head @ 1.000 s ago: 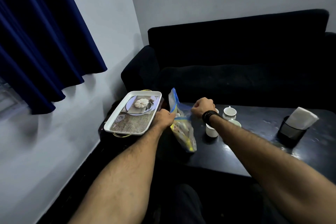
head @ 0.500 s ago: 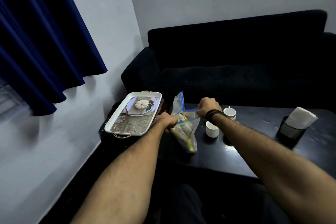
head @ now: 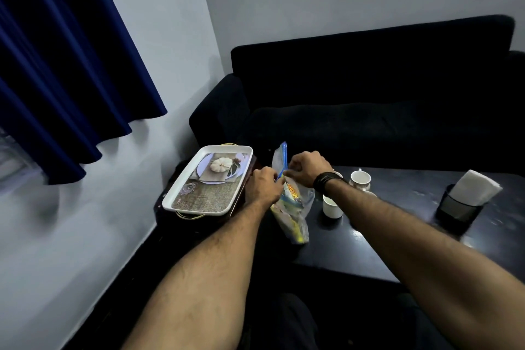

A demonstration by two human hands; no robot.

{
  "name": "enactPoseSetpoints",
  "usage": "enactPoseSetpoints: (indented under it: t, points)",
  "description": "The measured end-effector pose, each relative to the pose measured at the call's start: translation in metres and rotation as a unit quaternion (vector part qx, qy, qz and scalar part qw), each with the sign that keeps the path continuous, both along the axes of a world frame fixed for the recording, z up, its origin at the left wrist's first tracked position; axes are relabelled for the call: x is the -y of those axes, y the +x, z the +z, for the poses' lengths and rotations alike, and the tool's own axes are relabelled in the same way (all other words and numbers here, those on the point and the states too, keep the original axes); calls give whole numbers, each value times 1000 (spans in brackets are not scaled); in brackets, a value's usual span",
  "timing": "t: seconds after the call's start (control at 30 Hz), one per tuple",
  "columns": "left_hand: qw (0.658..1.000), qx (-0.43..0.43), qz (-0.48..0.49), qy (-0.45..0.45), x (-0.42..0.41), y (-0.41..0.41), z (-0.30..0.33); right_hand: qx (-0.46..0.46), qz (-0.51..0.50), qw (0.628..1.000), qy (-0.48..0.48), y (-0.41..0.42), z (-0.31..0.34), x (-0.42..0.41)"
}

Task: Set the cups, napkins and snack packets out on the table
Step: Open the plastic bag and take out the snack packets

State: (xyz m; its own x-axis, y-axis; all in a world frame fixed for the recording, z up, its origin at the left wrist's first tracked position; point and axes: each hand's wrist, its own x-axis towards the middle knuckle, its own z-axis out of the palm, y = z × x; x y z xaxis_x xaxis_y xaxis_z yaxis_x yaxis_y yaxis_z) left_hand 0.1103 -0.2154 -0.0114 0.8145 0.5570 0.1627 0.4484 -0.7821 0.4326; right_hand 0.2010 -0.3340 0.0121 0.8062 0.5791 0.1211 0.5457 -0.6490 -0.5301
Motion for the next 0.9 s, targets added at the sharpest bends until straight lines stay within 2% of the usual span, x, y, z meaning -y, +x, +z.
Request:
enactPoseSetpoints:
  t: [0.13, 0.3, 0.43, 0.67, 0.77, 0.9]
  points:
    - [998, -1, 59, 19, -7, -4, 3, 65, -82, 994, -22, 4, 1, 2]
    - [988, -7, 155, 2, -28, -20, 4, 28, -200, 979, -10, 19, -5, 20]
    - [985, -26, 169, -24, -27, -21, 3, -2, -161, 987, -14, 18, -3, 21]
    - [995, -36, 84, -47, -20, 1, 12, -16, -117, 993, -27, 15, -3, 10]
    - [996, -13, 85, -30, -17, 7, 14, 9, -100, 995, -4, 15, -3, 2]
    - [995, -3, 96, 14, -14, 5, 11, 99, -120, 988, -27, 19, -1, -2]
